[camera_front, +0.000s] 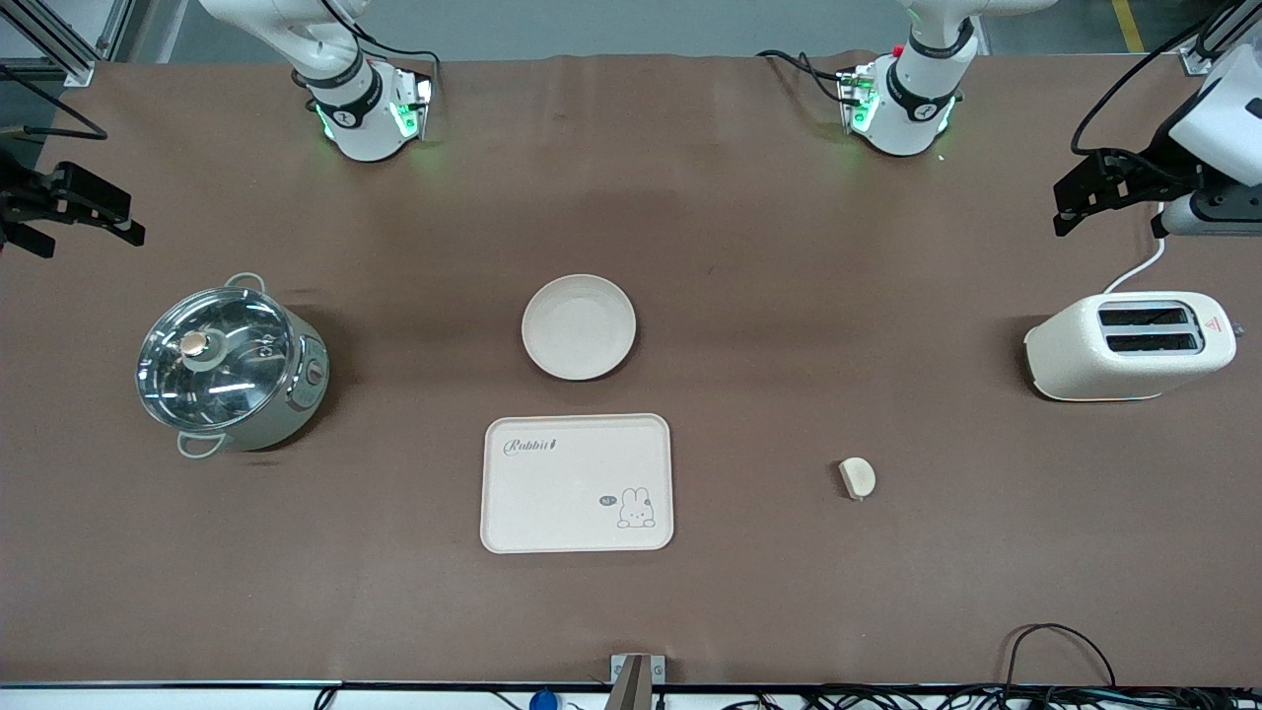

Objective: Place bun in plate and plate on tray
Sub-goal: 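Move the left gripper down over the small white bun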

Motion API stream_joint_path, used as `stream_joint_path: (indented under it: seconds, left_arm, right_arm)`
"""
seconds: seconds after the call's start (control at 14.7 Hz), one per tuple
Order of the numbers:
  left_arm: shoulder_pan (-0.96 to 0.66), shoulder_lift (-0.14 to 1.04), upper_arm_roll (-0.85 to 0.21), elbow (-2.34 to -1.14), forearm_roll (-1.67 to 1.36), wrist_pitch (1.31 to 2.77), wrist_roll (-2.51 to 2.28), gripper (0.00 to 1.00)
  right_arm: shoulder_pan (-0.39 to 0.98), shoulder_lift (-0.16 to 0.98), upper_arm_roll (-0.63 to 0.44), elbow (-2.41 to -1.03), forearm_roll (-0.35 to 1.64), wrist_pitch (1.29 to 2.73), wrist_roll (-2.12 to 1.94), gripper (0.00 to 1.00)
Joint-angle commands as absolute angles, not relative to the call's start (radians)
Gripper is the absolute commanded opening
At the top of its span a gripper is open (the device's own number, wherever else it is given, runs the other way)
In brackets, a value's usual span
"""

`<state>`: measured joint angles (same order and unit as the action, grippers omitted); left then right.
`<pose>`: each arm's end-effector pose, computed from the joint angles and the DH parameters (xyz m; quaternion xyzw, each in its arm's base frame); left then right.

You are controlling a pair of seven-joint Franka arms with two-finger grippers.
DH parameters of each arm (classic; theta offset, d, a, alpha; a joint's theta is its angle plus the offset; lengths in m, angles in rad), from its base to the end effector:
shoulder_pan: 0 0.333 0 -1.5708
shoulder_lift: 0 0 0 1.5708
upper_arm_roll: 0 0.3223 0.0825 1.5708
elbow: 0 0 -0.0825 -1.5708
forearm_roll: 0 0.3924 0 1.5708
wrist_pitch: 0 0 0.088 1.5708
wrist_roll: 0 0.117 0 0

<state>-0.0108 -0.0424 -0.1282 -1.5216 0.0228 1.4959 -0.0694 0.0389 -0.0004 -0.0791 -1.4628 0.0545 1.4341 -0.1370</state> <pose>0.5369 -0.0740 0.6609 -0.9993 0.0338 -0.0096 0.0131 0.5480 -0.0151 0.6605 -0.9982 -0.0517 0.0117 0.0282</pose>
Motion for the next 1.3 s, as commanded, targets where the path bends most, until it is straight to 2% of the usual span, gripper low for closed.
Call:
stream_joint_path:
  seconds: [0.0, 0.27, 0.48, 1.23]
  left_arm:
    - [-0.015, -0.034, -0.129, -1.505, 0.037, 1.493, -0.055, 1.0]
    - [-0.017, 0.0, -0.127, -1.497, 0.035, 1.494, -0.051, 1.0]
    - [-0.017, 0.073, -0.129, -1.476, 0.029, 1.517, -0.069, 1.0]
    - [-0.035, 0.374, -0.13, -1.473, 0.018, 1.885, -0.136, 1.0]
  right_arm:
    - [0.034, -0.034, -0.078, -1.482, 0.046, 1.427, -0.138, 1.0]
    - [0.037, -0.032, -0.075, -1.477, 0.045, 1.431, -0.138, 1.0]
    - [0.043, -0.032, -0.074, -1.468, 0.023, 1.436, -0.137, 1.0]
    - [0.044, -0.029, -0.06, -1.471, 0.025, 1.436, -0.132, 1.0]
